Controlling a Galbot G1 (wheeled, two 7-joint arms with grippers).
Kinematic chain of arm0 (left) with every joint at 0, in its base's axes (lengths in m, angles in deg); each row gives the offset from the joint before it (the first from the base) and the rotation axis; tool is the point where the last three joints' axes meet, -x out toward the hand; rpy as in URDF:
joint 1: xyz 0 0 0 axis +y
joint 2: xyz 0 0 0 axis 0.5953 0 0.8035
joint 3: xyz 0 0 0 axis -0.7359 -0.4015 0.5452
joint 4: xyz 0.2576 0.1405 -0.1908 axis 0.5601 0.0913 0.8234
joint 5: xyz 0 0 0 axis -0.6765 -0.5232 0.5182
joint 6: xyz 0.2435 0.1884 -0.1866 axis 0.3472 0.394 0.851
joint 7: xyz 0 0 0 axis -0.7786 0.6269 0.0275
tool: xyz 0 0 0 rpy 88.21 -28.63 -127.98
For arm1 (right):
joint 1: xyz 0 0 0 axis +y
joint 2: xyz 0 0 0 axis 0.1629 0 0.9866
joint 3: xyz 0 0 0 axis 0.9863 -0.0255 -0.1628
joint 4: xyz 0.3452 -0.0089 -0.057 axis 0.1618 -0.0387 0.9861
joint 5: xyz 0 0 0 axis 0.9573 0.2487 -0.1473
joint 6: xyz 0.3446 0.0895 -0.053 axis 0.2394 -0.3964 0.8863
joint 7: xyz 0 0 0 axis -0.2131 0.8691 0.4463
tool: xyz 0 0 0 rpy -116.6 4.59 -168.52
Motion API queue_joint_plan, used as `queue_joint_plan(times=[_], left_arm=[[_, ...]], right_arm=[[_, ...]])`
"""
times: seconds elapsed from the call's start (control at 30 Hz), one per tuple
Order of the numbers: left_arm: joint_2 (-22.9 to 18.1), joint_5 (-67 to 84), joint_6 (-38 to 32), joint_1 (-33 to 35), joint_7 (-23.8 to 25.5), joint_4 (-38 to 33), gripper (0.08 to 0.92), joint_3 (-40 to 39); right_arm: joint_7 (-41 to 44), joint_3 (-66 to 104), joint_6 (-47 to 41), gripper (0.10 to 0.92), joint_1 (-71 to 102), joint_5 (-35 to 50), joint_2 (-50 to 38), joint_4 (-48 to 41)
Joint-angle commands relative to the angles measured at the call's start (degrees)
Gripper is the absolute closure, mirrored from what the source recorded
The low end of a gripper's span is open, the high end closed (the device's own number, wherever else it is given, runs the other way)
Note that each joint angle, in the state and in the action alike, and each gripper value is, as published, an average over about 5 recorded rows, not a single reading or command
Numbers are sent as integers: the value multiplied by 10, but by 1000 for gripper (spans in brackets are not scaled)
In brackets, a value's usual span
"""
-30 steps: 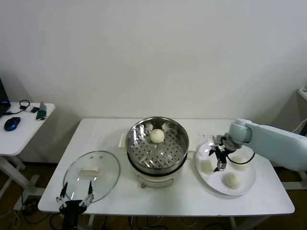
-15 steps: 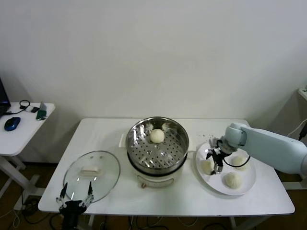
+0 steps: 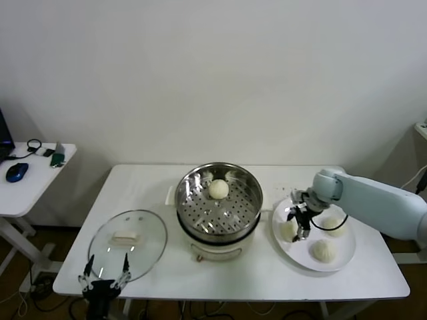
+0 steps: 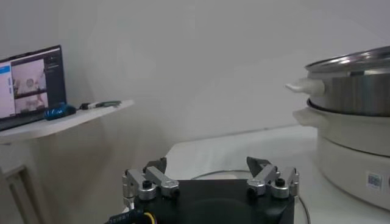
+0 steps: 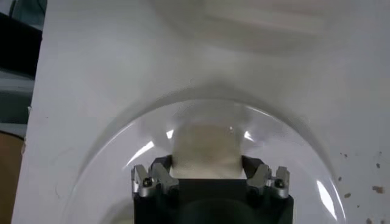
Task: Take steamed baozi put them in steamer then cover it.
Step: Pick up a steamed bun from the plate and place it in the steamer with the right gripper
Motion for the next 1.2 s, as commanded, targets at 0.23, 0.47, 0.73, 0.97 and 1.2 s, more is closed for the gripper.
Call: queue_joint_plan(times=[0.23,0.47,0.73,0.97,1.2], left_arm=[[-5,-4,5,2,-2,-9,177,-6],[-5,-5,7,0,-3,-12,177,-16],[2,-8,9,-1,-3,-15,177,-27],[5,-14,8,7,-3,-24,177,-29],[6,-13,4,13,-2,-26,177,-26]], right_arm=[[7,-97,-4,270,-201,132,-5,16],[20,-209,2,270,-374,254,40,12],[5,-227,-17,270,-422,331,118,32],[-37,-185,-47,270,-369,355,205,36],[-55,-178,-58,270,-328,363,282,33]])
